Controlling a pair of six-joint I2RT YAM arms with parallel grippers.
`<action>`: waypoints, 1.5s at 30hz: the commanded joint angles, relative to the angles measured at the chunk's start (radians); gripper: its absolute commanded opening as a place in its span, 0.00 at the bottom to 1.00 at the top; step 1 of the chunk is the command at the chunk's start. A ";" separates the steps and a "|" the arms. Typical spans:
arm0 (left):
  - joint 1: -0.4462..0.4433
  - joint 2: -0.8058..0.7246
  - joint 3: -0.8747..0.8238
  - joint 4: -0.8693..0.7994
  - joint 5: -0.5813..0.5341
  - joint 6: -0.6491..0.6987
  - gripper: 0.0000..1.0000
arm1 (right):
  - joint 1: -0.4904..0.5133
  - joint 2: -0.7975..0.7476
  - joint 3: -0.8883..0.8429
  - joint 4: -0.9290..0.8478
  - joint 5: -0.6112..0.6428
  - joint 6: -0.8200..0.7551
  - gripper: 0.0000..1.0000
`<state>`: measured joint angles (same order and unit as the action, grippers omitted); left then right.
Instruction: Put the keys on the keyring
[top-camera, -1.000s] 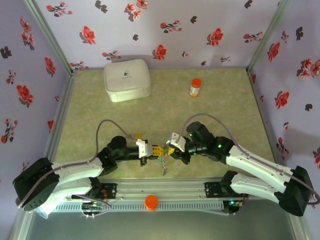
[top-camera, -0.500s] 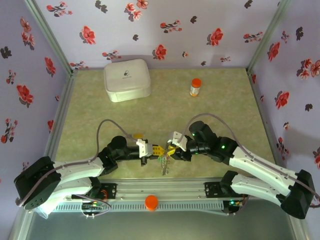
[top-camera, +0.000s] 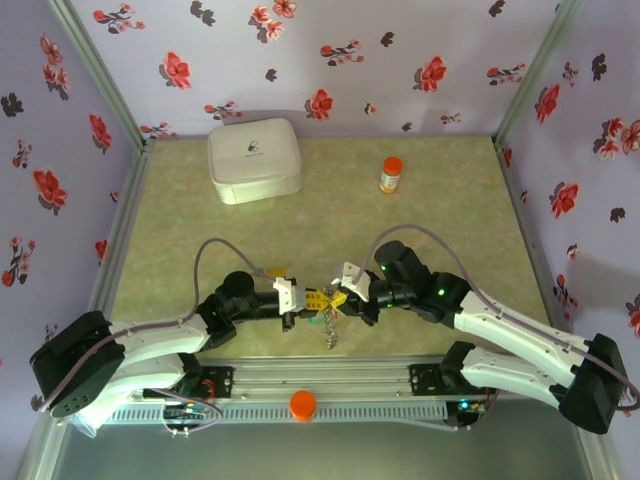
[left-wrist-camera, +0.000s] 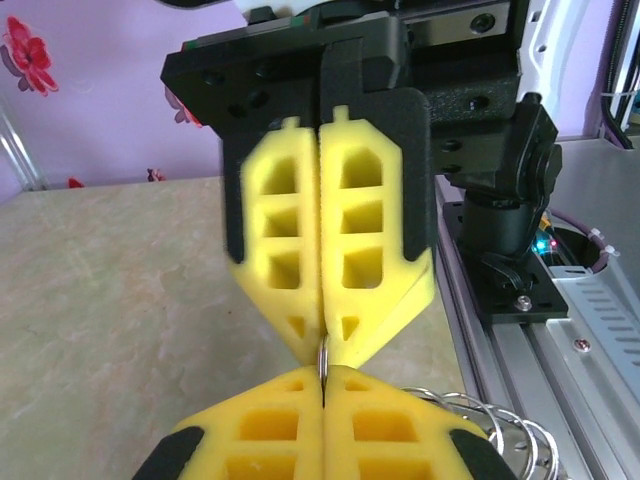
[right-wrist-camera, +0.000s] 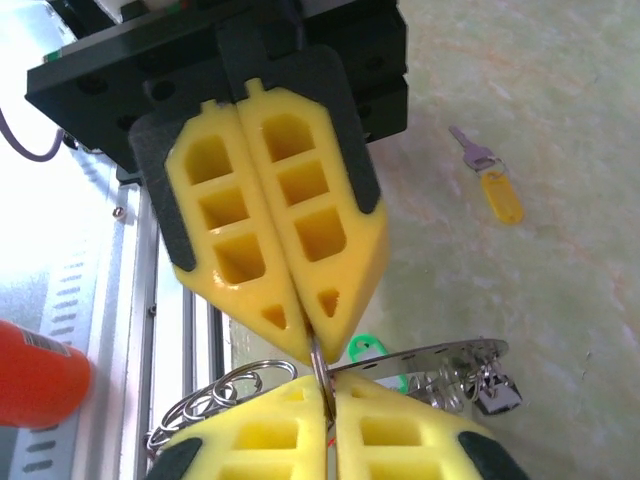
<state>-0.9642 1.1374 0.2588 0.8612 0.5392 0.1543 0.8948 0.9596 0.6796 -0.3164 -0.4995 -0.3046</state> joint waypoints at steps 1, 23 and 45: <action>-0.001 0.008 0.013 0.072 0.006 -0.003 0.00 | 0.000 0.008 0.007 0.029 -0.012 0.016 0.00; -0.011 -0.029 0.109 -0.234 -0.055 0.053 0.22 | 0.064 0.221 0.362 -0.436 0.135 -0.159 0.00; -0.004 -0.036 -0.027 0.126 -0.105 -0.079 0.00 | 0.020 0.051 0.170 -0.207 0.124 -0.011 0.29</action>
<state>-0.9707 1.1042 0.2657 0.7784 0.4580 0.1410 0.9276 1.0397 0.9051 -0.6151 -0.3508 -0.3801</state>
